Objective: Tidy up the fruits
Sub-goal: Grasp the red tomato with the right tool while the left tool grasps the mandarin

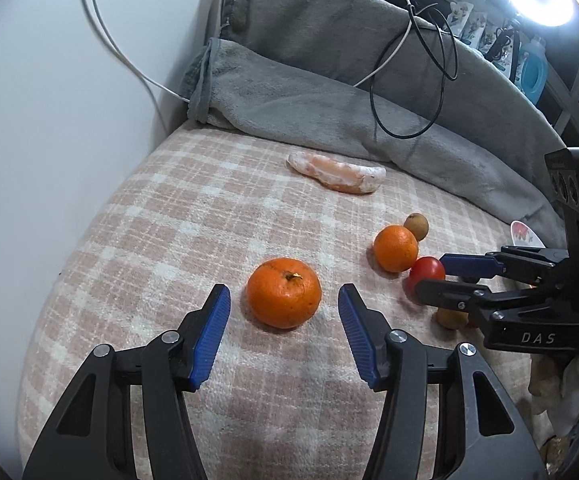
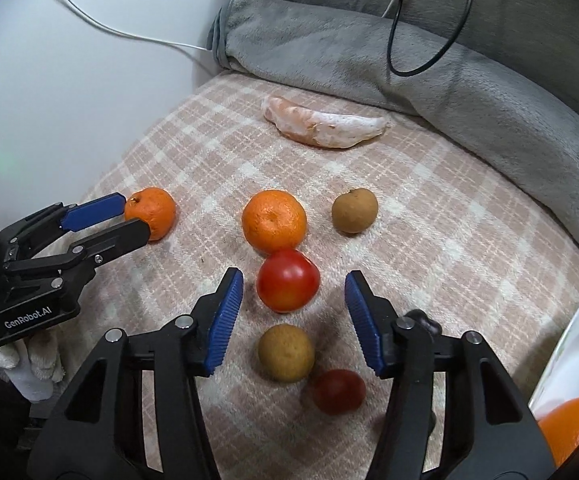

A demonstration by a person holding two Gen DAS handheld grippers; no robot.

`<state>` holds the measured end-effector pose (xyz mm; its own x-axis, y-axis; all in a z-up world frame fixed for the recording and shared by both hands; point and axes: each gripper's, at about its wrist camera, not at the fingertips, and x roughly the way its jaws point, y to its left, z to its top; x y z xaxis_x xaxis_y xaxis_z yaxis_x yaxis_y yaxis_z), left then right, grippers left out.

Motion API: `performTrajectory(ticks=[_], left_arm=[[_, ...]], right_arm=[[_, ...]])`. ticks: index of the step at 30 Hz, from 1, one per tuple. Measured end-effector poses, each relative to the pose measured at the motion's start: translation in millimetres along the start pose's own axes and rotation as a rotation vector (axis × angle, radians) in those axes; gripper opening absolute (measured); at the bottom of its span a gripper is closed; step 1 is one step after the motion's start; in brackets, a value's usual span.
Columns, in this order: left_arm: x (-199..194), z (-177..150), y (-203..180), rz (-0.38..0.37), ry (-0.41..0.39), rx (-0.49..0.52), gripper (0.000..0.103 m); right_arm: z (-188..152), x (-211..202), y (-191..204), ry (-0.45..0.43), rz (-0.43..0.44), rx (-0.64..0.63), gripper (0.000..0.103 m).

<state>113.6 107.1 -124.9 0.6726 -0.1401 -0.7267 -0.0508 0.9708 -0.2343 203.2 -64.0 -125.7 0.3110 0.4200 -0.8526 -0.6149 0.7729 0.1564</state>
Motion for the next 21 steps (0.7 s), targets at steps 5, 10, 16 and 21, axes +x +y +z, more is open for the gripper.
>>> performTrajectory(ticks=[5,10,16,21], left_arm=[[7,0,3,-0.011,0.021,-0.015,0.054],[13,-2,5,-0.026,0.035,-0.027,0.046],[14,-2,4,-0.024,0.037,-0.025,0.041],[14,-1,5,-0.022,0.032,-0.029,0.040]], right_arm=[[3,6,1,0.011,-0.001,-0.004,0.051],[8,10,3,0.013,-0.009,-0.009,0.048],[13,15,6,0.021,-0.012,-0.020,0.036],[13,15,9,0.019,-0.021,-0.030,0.035]])
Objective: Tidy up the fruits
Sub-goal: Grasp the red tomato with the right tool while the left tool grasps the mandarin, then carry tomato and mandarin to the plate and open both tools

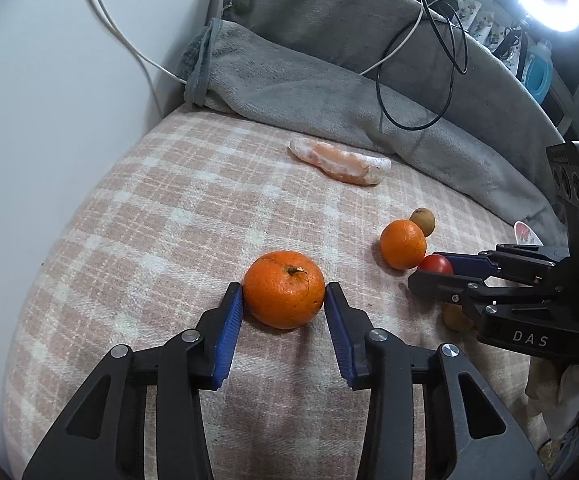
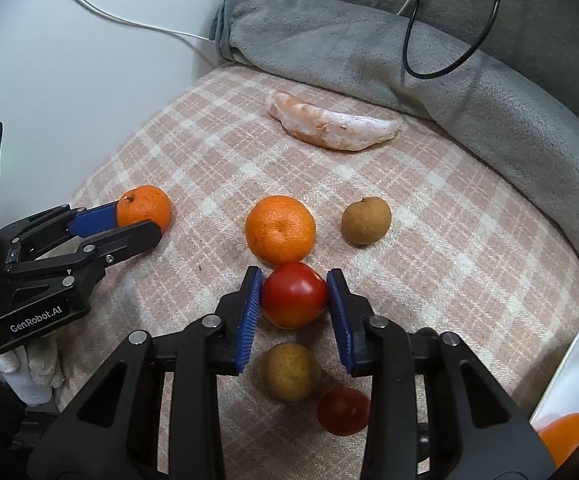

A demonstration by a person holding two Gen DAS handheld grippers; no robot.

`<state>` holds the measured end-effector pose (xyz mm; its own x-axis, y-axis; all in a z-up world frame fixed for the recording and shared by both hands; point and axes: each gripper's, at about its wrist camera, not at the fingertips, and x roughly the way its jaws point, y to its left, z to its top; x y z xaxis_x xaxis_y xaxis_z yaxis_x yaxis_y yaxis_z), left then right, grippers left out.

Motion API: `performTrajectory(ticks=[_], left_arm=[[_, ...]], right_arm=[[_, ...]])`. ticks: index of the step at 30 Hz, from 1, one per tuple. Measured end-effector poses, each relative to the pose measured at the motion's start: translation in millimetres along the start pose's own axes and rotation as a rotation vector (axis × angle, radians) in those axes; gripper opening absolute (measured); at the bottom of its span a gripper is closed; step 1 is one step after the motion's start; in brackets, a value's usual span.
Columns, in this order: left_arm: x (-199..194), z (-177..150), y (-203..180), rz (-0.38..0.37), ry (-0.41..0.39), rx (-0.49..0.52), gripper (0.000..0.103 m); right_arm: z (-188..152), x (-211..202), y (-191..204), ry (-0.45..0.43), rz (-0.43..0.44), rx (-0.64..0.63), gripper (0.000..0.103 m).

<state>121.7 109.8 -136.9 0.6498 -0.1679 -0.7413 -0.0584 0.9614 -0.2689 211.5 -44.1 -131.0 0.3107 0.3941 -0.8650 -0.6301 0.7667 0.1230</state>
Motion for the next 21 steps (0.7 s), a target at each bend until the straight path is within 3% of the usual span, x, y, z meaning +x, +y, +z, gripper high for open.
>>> performTrajectory(ticks=[10,21], left_arm=[[-12,-1,-3,-0.004,-0.025,-0.007,0.039],[-28,1,-30,-0.032,-0.057,0.033,0.039]], right_arm=[[-6,-18,-4,-0.028,0.007,0.022,0.035],[-22,-62,-17,-0.095,0.006,0.064,0.035]])
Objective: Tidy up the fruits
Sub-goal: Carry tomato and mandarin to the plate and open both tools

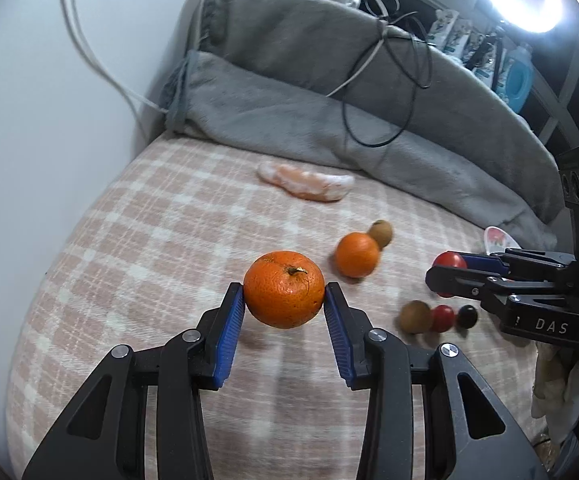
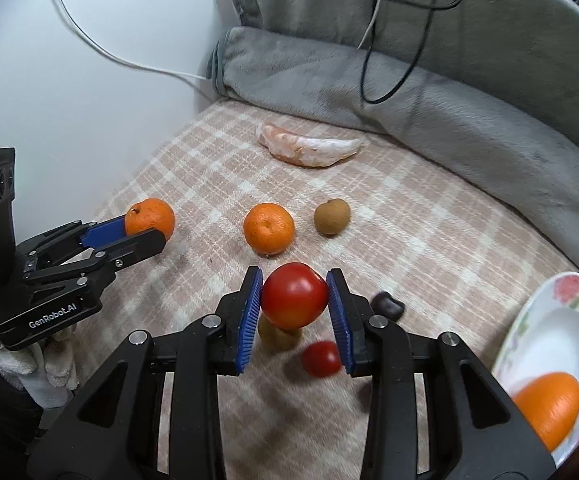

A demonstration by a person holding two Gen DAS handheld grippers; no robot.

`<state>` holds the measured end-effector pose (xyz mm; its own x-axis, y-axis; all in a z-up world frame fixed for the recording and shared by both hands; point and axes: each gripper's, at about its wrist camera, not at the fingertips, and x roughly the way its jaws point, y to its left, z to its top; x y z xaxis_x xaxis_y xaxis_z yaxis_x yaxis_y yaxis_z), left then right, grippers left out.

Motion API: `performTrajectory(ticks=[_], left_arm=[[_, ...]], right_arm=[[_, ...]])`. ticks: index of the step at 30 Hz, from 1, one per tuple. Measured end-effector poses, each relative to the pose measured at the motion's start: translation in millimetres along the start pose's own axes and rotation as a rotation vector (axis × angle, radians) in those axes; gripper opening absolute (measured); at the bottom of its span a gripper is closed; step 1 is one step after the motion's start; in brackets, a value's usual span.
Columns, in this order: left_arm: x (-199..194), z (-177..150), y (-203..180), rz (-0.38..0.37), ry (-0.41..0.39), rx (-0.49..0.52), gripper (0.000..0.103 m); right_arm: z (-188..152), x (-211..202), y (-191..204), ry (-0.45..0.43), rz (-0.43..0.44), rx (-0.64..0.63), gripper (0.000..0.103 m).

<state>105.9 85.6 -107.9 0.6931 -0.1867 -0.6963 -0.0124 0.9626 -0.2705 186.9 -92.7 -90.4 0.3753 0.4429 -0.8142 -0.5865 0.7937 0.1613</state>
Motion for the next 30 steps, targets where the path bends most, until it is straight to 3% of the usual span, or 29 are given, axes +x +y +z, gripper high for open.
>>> performTrajectory(ticks=[13,30], left_arm=[[-5,13,-59,-0.087,-0.033,0.073,0.039],[23,27,-148,-0.204,-0.016,0.203,0.039]], right_arm=[[-26,-78,-43,-0.131,-0.064,0.085,0.035],[-78,-144,-128,-0.208,-0.194,0.248,0.035]])
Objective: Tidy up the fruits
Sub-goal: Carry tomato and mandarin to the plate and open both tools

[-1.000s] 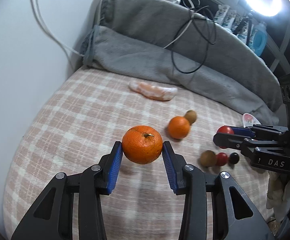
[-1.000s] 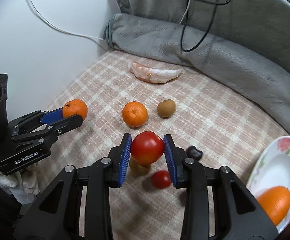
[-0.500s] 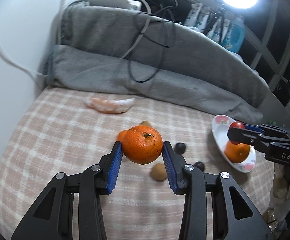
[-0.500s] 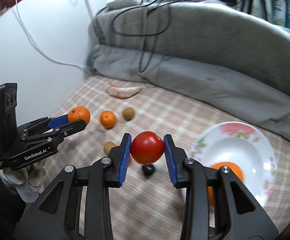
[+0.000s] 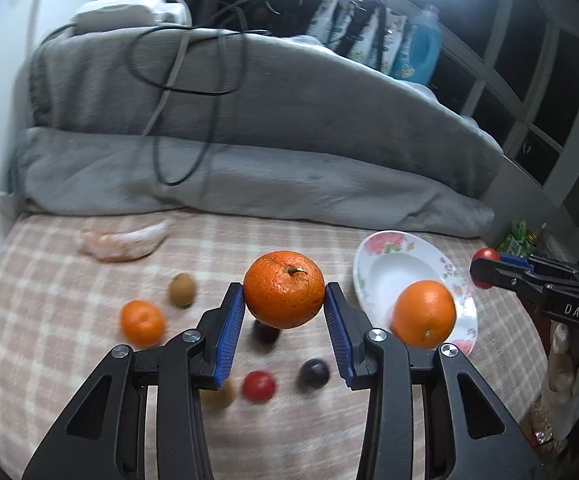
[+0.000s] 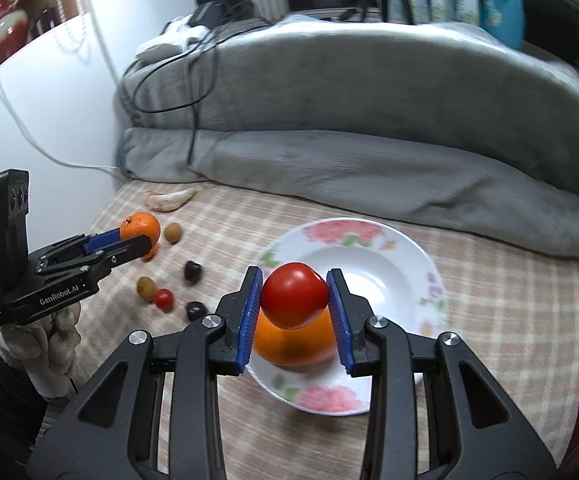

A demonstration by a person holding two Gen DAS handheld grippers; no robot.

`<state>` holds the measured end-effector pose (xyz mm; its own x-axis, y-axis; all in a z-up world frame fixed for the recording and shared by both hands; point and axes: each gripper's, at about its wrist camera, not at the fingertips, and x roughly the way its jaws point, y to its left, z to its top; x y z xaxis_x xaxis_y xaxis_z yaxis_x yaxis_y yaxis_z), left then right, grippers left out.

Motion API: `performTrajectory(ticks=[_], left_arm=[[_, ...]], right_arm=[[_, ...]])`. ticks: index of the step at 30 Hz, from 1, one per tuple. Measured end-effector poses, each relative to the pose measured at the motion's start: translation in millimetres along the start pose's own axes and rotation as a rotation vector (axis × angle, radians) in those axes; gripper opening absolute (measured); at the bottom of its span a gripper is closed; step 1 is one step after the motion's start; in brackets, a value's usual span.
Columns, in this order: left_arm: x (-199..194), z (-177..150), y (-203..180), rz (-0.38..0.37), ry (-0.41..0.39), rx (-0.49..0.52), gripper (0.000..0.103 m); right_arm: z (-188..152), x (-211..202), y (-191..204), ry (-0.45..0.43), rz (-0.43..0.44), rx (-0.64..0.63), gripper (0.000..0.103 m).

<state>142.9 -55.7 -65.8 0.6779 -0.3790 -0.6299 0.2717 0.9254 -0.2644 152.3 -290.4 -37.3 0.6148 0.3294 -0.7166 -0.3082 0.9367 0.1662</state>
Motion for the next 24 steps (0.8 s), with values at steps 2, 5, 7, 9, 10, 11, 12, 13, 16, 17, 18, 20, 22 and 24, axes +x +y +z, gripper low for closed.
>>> performTrajectory(ticks=[2,5,7,9,10,11,12,13,16,17,18,20,22,24], left_arm=[[6,3,-7,-0.012,0.004,0.011,0.039],[17,9,-20,-0.033,0.013,0.030,0.039],[23,12,-27,-0.044,0.021,0.040,0.039],[30,15,-35,-0.056,0.029,0.050,0.039],[33,17,-39,-0.061,0.032,0.056,0.039],[36,18,-42,-0.066,0.035,0.062,0.039],[38,19,-46,-0.071,0.039,0.067,0.039],[41,20,-49,-0.076,0.042,0.071,0.039],[48,24,-57,-0.091,0.053,0.080,0.039],[50,24,-59,-0.096,0.058,0.083,0.039],[52,25,-62,-0.099,0.061,0.086,0.039],[57,26,-66,-0.106,0.069,0.093,0.039],[61,26,-72,-0.114,0.076,0.101,0.039],[63,27,-76,-0.121,0.082,0.108,0.039]], right_arm=[[-4,-1,-8,0.001,-0.007,0.015,0.035],[-10,-2,-20,0.009,-0.011,0.031,0.035],[-15,-3,-26,0.014,-0.018,0.034,0.035],[-19,-4,-30,0.016,-0.021,0.040,0.035],[-21,-4,-33,0.018,-0.020,0.046,0.035],[-23,-4,-35,0.020,-0.019,0.050,0.035],[-25,-3,-38,0.022,-0.018,0.056,0.035],[-26,-3,-40,0.024,-0.017,0.061,0.035],[-30,-1,-46,0.030,-0.013,0.074,0.035],[-31,-1,-47,0.032,-0.011,0.075,0.035],[-32,0,-49,0.034,-0.009,0.077,0.035],[-35,1,-50,0.037,-0.008,0.078,0.035],[-36,3,-52,0.040,-0.006,0.078,0.035],[-37,3,-53,0.042,-0.003,0.079,0.035]])
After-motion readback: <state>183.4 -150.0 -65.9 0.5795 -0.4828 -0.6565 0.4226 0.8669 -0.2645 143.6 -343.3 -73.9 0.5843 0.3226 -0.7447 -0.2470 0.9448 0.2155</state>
